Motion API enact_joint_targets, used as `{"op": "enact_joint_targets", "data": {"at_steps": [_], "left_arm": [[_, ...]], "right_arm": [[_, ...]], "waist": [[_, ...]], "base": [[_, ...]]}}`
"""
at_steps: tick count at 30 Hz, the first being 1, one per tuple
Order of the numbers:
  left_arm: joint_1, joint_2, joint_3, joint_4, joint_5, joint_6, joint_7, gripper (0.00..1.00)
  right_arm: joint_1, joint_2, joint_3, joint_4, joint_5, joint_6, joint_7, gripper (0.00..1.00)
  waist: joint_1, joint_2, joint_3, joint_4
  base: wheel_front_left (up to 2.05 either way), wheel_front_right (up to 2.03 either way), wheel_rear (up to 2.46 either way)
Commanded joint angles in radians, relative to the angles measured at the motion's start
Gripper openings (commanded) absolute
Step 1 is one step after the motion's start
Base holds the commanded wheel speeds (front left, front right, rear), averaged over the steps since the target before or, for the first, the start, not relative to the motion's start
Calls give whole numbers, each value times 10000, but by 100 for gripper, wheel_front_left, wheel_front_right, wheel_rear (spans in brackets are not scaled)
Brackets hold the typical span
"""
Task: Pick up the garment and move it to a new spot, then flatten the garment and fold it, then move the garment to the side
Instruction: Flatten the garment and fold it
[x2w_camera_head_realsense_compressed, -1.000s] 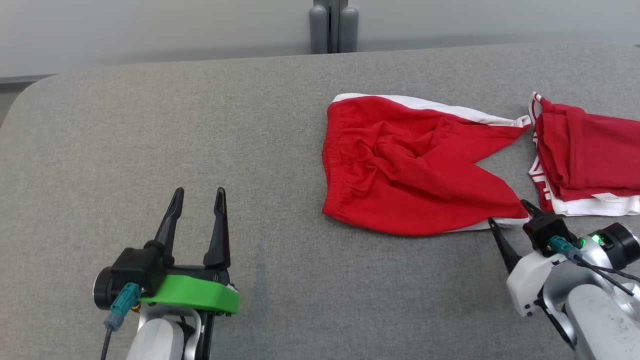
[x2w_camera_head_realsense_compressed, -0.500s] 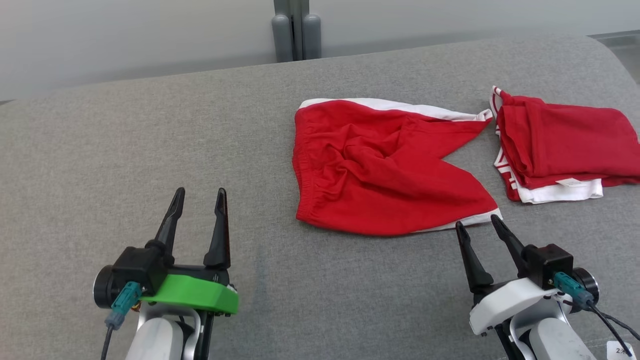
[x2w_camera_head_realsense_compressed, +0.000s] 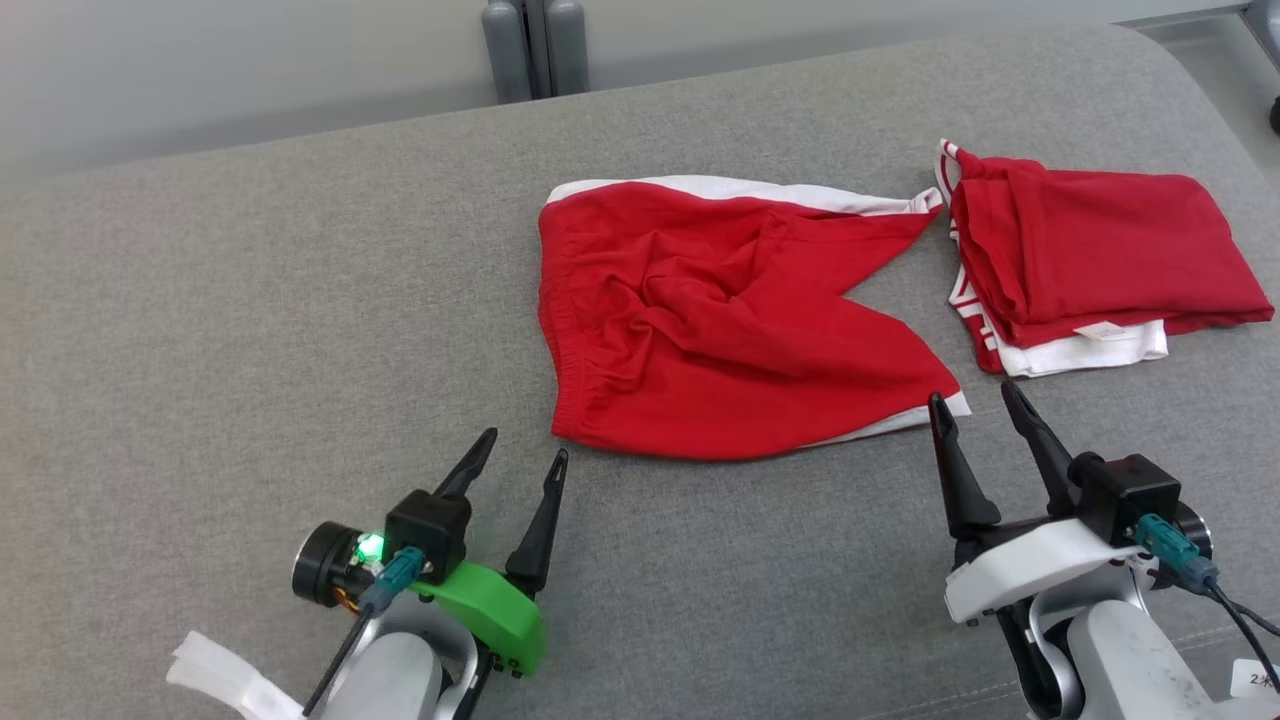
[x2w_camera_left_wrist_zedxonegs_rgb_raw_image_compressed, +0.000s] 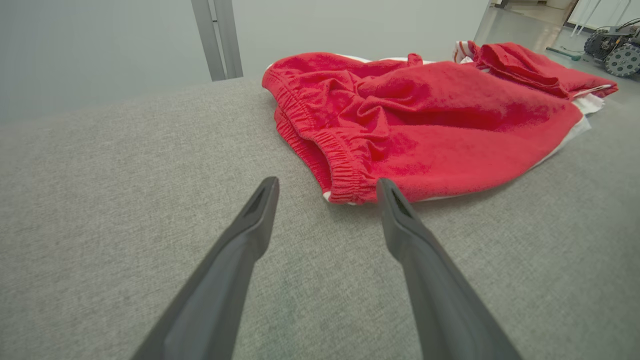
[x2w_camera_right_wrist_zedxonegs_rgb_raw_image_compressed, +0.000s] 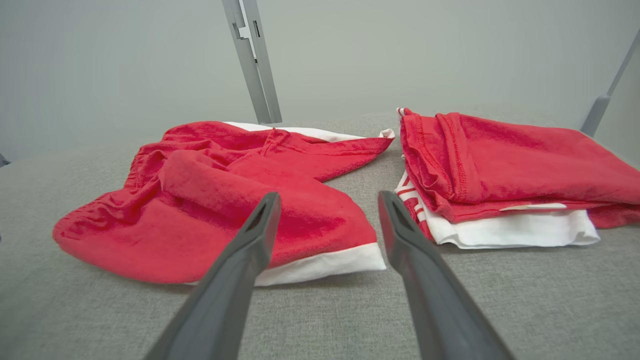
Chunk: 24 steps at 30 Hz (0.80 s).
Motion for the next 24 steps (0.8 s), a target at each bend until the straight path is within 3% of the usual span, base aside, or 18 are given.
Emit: {"op": "enact_joint_targets", "data": {"at_steps": [1, 6, 12, 24], "left_arm": [[-371, 140, -320, 476, 39, -27, 1, 100], [-1366, 408, -1308, 1658, -242, -30, 1, 100], [-2302, 378, -1371, 2847, -20, 180, 6, 100], [-2161, 314, -535, 1434, -144, 56, 3, 100]], "right_arm": [[-156, -38, -13, -119, -34, -11, -38, 100], [-351, 21, -128, -290, -129, -11, -33, 100], [-528, 160, -357, -360, -279, -11, -34, 100], [-583, 344, -641, -313, -419, -11, -33, 100]], "waist": [[0, 0, 263, -211], [0, 0, 694, -482], [0, 0, 1013, -724], [0, 0, 1076, -733]], "base": [[0, 0, 0], [0, 0, 0], [0, 0, 0], [0, 0, 0]]}}
